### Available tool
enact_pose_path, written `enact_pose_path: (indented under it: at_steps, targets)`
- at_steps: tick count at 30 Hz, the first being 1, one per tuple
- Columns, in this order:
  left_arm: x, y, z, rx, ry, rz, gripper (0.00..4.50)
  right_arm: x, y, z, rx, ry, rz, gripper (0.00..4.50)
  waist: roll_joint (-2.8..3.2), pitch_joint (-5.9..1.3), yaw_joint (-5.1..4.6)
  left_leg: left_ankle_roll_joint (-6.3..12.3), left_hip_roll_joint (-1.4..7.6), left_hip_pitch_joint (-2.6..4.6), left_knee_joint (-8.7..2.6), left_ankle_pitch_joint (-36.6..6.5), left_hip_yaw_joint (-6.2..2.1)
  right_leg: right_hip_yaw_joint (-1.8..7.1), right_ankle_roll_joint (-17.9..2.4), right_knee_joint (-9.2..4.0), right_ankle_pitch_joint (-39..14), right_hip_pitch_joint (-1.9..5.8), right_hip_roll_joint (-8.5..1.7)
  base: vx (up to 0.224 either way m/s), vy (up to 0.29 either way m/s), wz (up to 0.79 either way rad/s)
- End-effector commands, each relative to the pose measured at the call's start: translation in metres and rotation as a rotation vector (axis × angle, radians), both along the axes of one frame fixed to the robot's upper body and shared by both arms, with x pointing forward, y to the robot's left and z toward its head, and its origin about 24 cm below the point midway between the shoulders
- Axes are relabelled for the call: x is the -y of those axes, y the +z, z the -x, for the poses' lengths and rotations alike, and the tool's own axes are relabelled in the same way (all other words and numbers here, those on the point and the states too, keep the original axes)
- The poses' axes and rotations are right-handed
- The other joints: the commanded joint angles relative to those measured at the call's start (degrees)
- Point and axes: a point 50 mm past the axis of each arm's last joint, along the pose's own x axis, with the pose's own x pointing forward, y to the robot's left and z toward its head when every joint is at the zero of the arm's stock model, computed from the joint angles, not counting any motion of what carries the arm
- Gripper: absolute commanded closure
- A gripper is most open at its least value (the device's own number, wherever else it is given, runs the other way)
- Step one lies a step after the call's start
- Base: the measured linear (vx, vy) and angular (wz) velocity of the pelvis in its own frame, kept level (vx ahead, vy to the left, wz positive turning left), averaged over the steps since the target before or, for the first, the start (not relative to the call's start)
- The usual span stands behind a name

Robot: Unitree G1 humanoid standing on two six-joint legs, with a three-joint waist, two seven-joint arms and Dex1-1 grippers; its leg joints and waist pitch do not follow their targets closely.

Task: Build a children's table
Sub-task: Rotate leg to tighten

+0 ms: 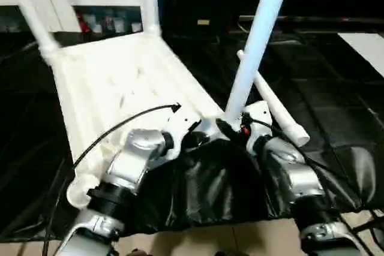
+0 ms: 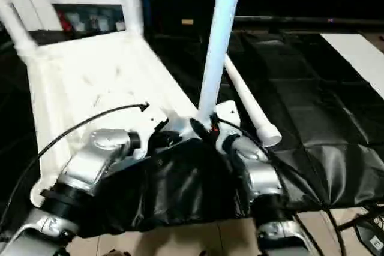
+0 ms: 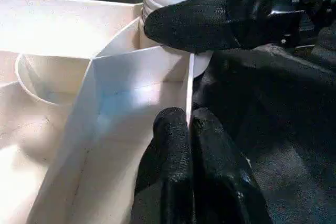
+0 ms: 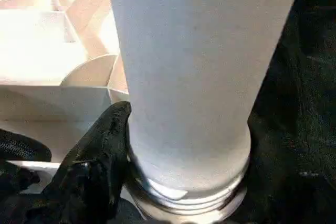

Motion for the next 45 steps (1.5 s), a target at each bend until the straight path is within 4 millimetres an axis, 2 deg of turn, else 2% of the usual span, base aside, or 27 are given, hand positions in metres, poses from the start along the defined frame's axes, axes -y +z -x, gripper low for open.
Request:
enact_pose_path:
  at_steps: [1, 4, 7, 11, 13, 14, 15, 16, 17, 18, 19, 20, 21, 22, 25, 26, 30, 31, 32, 35, 36, 37, 38, 40, 41, 42, 45]
  targets:
    - [0.034, 0.01, 0.008, 0.022, -0.088, 0.115, 4.5, -0.037, -0.011, 0.01, -0.058, 0.142, -0.027, 1.07, -0.61, -3.04, 0.41, 2.51, 0.72, -0.16, -3.66, -13.8, 0.19, 1.85, -8.8, -4.62, -17.5, 2.27, -2.06, 0.0, 0.0, 0.0]
    - [0.031, 0.012, 0.005, 0.031, -0.064, 0.108, 4.5, -0.031, -0.011, 0.008, -0.052, 0.113, -0.017, 0.87, -0.32, -3.18, 0.45, 2.75, 0.7, -0.09, -3.56, -13.2, 0.27, 1.85, -9.9, -4.34, -14.9, 2.44, -2.04, 0.0, 0.0, 0.0]
    - [0.031, 0.012, 0.005, 0.033, -0.062, 0.105, 4.5, -0.028, -0.01, 0.007, -0.032, 0.099, 0.01, 0.63, -0.38, -3.09, 0.44, 2.65, 0.74, -0.05, -3.61, -13.6, 0.32, 1.86, -9.9, -4.48, -15.5, 2.38, -2.05, 0.0, 0.0, 0.0]
    - [0.03, 0.011, 0.005, 0.037, -0.063, 0.094, 4.5, -0.021, -0.006, 0.007, 0.005, 0.098, 0.021, 0.63, -0.34, -3.2, 0.47, 2.49, 0.72, -0.01, -3.58, -14.2, 0.33, 1.89, -9.7, -4.56, -16.2, 2.41, -2.08, 0.0, 0.0, 0.0]
    - [0.026, 0.011, 0.003, 0.029, -0.043, 0.096, 4.5, -0.006, 0.002, 0.015, 0.035, 0.156, 0.011, 0.63, -0.4, -3.44, 0.79, 2.84, 0.77, 0.13, -3.36, -12.6, 0.4, 1.99, -9.9, -4.29, -13.1, 2.61, -1.93, 0.0, 0.0, 0.0]
    - [0.026, 0.011, 0.003, 0.029, -0.043, 0.096, 4.5, -0.006, 0.002, 0.015, 0.035, 0.156, 0.011, 0.63, -0.44, -3.72, 1.31, 3.75, 0.91, 0.37, -3.08, -10.9, 0.5, 2.06, -10.6, -3.86, -9.1, 2.65, -1.88, 0.0, 0.0, 0.0]
    - [0.024, 0.013, 0.003, 0.027, -0.042, 0.105, 4.22, 0.002, 0.006, 0.019, 0.044, 0.188, -0.002, 0.6, -0.43, -3.7, 1.34, 4.21, 0.89, 0.34, -3.01, -10.1, 0.59, 2.1, -11.2, -3.7, -7.6, 2.52, -1.85, 0.0, 0.0, 0.0]
    - [0.023, 0.014, 0.002, 0.026, -0.037, 0.111, 4.06, 0.007, 0.009, 0.022, 0.052, 0.213, -0.01, 0.61, -0.62, -3.79, 1.59, 5.03, 0.74, 0.0, -2.93, -8.5, 0.6, 2.01, -11.8, -3.42, -5.5, 3.03, -1.83, 0.0, 0.0, 0.0]
    - [0.022, 0.014, 0.002, 0.031, -0.035, 0.111, 3.95, 0.01, 0.011, 0.024, 0.056, 0.22, -0.013, 0.61, -0.63, -3.81, 2.0, 5.94, 0.76, 0.14, -2.69, -7.5, 0.72, 2.1, -12.5, -3.22, -3.7, 2.91, -1.83, 0.0, 0.0, 0.0]
    - [0.017, 0.018, -0.001, 0.064, -0.012, 0.107, 3.92, 0.022, 0.017, 0.03, 0.077, 0.257, -0.017, 0.61, -0.41, -4.08, 2.37, 6.63, 0.74, 0.03, -2.53, -6.5, 0.65, 2.03, -13.0, -3.02, -1.7, 3.33, -1.88, 0.0, 0.0, 0.0]
    - [0.016, 0.018, -0.002, 0.067, -0.01, 0.107, 3.83, 0.023, 0.018, 0.03, 0.078, 0.258, -0.017, 0.61, -0.36, -4.17, 2.47, 6.95, 0.86, 0.04, -2.4, -6.1, 0.68, 2.04, -13.4, -2.86, -0.5, 3.19, -1.91, 0.0, 0.0, 0.0]
    - [0.014, 0.019, -0.002, 0.075, -0.007, 0.106, 3.59, 0.027, 0.019, 0.032, 0.076, 0.273, -0.018, 0.61, -0.46, -4.18, 2.38, 7.48, 0.8, -0.33, -2.39, -5.3, 0.57, 1.9, -13.8, -2.59, 1.4, 3.39, -1.85, 0.0, 0.0, 0.0]
    - [0.012, 0.02, -0.003, 0.078, -0.012, 0.107, 3.59, 0.032, 0.021, 0.034, 0.084, 0.286, -0.007, 0.61, -0.52, -4.06, 2.29, 7.57, 0.77, -0.4, -2.5, -5.5, 0.5, 1.8, -13.8, -2.69, 1.1, 3.43, -1.84, 0.0, 0.0, 0.0]
    - [0.008, 0.022, -0.004, 0.087, -0.009, 0.108, 3.51, 0.037, 0.022, 0.036, 0.095, 0.29, 0.009, 0.61, -0.35, -4.09, 2.3, 7.41, 0.85, -0.12, -2.37, -6.7, 0.54, 1.82, -13.9, -2.83, -0.3, 3.26, -1.92, 0.0, 0.0, 0.0]
    - [-0.001, 0.027, -0.008, 0.101, 0.02, 0.107, 3.51, 0.048, 0.026, 0.038, 0.091, 0.298, 0.009, 0.61, -0.3, -3.79, 2.31, 5.88, 0.93, 0.08, -2.67, -10.4, 0.56, 1.78, -13.0, -3.59, -7.5, 3.1, -2.01, 0.0, 0.0, 0.0]
    - [-0.013, 0.032, -0.013, 0.14, 0.054, 0.086, 3.51, 0.056, 0.029, 0.038, 0.089, 0.294, 0.012, 0.61, -0.12, -3.89, 2.4, 5.11, 0.97, 0.19, -2.7, -11.1, 0.48, 1.77, -12.4, -3.72, -9.4, 3.09, -2.03, 0.0, 0.0, 0.0]
    - [-0.034, 0.039, -0.018, 0.165, 0.101, 0.067, 3.51, 0.068, 0.032, 0.038, 0.094, 0.267, 0.04, 0.61, 0.03, -4.09, 2.71, 3.77, 0.97, 0.32, -2.69, -10.9, 0.4, 1.71, -12.2, -3.46, -8.8, 2.95, -1.89, 0.0, 0.0, 0.0]
    - [-0.034, 0.039, -0.018, 0.165, 0.101, 0.067, 3.51, 0.068, 0.032, 0.038, 0.094, 0.267, 0.04, 0.61, 0.07, -4.17, 2.76, 3.73, 0.97, 0.32, -2.66, -10.8, 0.36, 1.7, -12.2, -3.37, -8.5, 2.97, -1.89, 0.0, 0.0, 0.0]
    - [-0.043, 0.041, -0.017, 0.174, 0.105, 0.041, 3.51, 0.07, 0.031, 0.039, 0.086, 0.266, 0.051, 0.61, 0.08, -4.24, 2.9, 3.71, 0.96, 0.36, -2.58, -10.3, 0.36, 1.69, -12.4, -3.23, -7.5, 2.94, -1.88, 0.0, 0.0, 0.0]
    - [-0.064, 0.046, -0.019, 0.197, 0.155, -0.006, 3.51, 0.076, 0.028, 0.043, 0.054, 0.296, 0.072, 0.61, -0.22, -4.29, 2.94, 3.94, 0.91, 0.24, -2.5, -9.2, 0.44, 1.72, -12.7, -2.98, -5.9, 3.06, -1.82, 0.0, 0.0, 0.0]
    - [-0.071, 0.048, -0.02, 0.205, 0.174, -0.024, 3.51, 0.077, 0.027, 0.046, 0.04, 0.317, 0.073, 0.61, -0.16, -4.32, 3.01, 4.38, 0.82, 0.23, -2.34, -8.6, 0.49, 1.75, -13.0, -2.83, -4.9, 3.1, -1.8, 0.0, 0.0, 0.0]
    - [-0.075, 0.049, -0.021, 0.214, 0.185, -0.041, 3.51, 0.077, 0.027, 0.048, 0.033, 0.335, 0.075, 0.61, -0.49, -4.35, 2.99, 4.63, 0.79, 0.23, -2.3, -8.5, 0.54, 1.72, -12.9, -2.85, -4.7, 3.17, -1.74, 0.0, 0.0, 0.0]
    - [-0.082, 0.051, -0.022, 0.233, 0.2, -0.074, 3.51, 0.078, 0.027, 0.052, 0.023, 0.368, 0.082, 0.61, -0.34, -4.33, 3.08, 4.88, 0.79, 0.19, -2.3, -8.2, 0.49, 1.74, -12.8, -2.76, -4.9, 3.19, -1.81, 0.0, 0.0, 0.0]
    - [-0.101, 0.056, -0.025, 0.262, 0.259, -0.168, 3.51, 0.073, 0.025, 0.063, -0.02, 0.474, 0.083, 0.61, -0.48, -4.27, 3.16, 5.07, 0.86, 0.25, -2.3, -8.9, 0.45, 1.68, -12.1, -2.91, -6.2, 3.19, -1.79, 0.0, 0.0, 0.0]
    - [-0.104, 0.057, -0.026, 0.268, 0.27, -0.186, 3.51, 0.073, 0.025, 0.065, -0.028, 0.494, 0.083, 0.61, -0.29, -4.28, 3.18, 5.11, 0.92, 0.23, -2.35, -9.1, 0.34, 1.69, -11.5, -2.88, -6.8, 3.19, -1.82, 0.0, 0.0, 0.0]
    - [-0.113, 0.059, -0.027, 0.268, 0.306, -0.227, 3.51, 0.07, 0.023, 0.069, -0.046, 0.525, 0.088, 0.61, -0.63, -4.2, 3.08, 4.98, 0.91, 0.18, -2.38, -9.2, 0.39, 1.67, -11.4, -2.99, -7.6, 3.06, -1.88, 0.0, 0.0, 0.0]
    - [-0.133, 0.061, -0.028, 0.287, 0.37, -0.338, 3.51, 0.061, 0.02, 0.068, -0.059, 0.549, 0.08, 0.61, -0.5, -4.09, 2.98, 3.77, 0.95, 0.31, -2.47, -10.9, 0.3, 1.65, -10.9, -3.15, -11.2, 2.71, -1.93, 0.0, 0.0, 0.0]
